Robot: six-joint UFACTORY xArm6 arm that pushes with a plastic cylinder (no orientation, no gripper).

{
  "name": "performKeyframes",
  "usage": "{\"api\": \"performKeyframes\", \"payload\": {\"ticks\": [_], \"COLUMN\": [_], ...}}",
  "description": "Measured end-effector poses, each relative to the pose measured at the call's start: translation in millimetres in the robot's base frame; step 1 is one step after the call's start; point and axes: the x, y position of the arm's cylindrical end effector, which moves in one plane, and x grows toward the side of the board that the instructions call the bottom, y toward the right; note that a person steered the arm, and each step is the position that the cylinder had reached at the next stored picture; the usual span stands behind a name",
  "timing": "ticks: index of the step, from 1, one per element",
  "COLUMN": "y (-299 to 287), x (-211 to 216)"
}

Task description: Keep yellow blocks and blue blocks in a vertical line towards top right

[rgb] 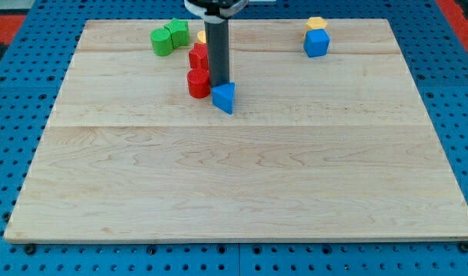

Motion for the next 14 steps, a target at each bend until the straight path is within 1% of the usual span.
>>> {"api": "performKeyframes", "payload": {"ticks": [1, 2, 3, 4, 6, 7, 8, 9, 10, 11, 12, 14], "y": [14, -7, -99, -147, -106, -68, -60, -43, 3, 32, 48, 47], "x": [37, 44, 59, 12, -63, -91, -118, -134, -136, -128, -107, -73]}}
